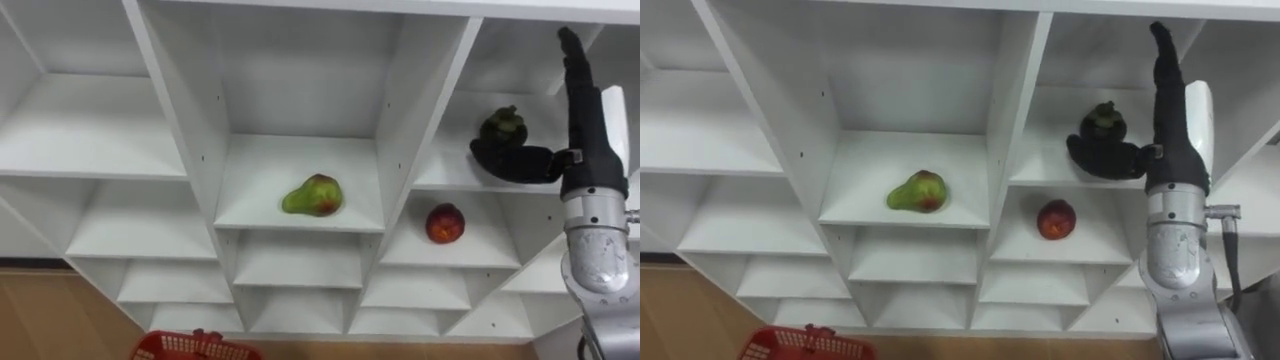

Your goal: Collect fruits from the closet

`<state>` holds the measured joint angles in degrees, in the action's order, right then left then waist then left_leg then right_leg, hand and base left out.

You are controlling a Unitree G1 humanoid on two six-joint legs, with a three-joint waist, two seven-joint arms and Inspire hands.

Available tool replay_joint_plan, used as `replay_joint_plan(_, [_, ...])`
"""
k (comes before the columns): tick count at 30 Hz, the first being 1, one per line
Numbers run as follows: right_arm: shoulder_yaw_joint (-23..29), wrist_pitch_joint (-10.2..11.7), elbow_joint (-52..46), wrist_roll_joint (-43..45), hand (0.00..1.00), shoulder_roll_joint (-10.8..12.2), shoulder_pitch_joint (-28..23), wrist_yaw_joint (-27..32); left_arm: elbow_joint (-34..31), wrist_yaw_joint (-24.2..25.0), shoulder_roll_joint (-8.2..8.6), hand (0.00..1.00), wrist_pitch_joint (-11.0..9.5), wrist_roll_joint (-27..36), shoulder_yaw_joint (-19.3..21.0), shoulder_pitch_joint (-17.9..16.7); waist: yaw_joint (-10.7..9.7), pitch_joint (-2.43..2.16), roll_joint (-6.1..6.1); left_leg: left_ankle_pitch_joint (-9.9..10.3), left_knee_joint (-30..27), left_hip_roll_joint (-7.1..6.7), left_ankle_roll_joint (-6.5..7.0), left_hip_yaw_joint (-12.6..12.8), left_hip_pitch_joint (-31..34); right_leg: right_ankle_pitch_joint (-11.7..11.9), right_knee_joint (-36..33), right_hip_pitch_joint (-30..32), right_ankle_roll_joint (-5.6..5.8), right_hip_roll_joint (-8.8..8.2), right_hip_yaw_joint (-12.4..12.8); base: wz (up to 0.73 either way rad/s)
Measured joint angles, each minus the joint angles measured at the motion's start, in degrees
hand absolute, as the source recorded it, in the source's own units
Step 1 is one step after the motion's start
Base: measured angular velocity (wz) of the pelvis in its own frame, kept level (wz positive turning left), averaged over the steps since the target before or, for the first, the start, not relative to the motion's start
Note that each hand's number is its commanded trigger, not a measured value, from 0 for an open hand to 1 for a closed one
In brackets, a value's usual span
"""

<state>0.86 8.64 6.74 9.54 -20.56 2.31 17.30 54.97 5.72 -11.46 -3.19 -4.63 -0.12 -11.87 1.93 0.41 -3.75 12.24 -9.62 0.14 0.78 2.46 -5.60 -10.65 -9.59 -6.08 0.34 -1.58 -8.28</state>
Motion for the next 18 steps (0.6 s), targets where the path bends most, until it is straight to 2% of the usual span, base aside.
replay_joint_plan(3, [-0.01,-0.2,2.08,-0.21,0.0,0.0,-0.01,-0.21,-0.11,-0.01,-0.01,1.0,0.78,-0.01,0.0,0.12,-0.02,0.0,0.0,0.0,0.01,-0.01,0.01,-0.09,0.06,0.0,-0.02,-0.15,0.0,-0.02,-0.17,0.0])
replay_joint_plan(6, [0.0,-1.3,2.43,-0.17,0.0,0.0,-0.01,-1.29,-0.11,0.0,-0.01,1.0,1.16,0.06,0.0,0.12,-0.08,-0.04,0.1,0.0,0.0,0.01,0.0,-0.17,0.11,0.0,-0.01,-0.14,0.0,-0.02,-0.43,0.0])
replay_joint_plan(18, [0.1,-1.29,7.29,-0.23,0.0,0.06,1.46,-4.33,-1.15,0.9,0.07,1.0,1.58,0.05,-0.1,0.19,-0.12,-0.09,-0.1,-0.09,-0.21,-0.03,-0.03,-0.34,0.16,0.0,-0.06,-0.3,0.0,-0.16,-1.24,0.01])
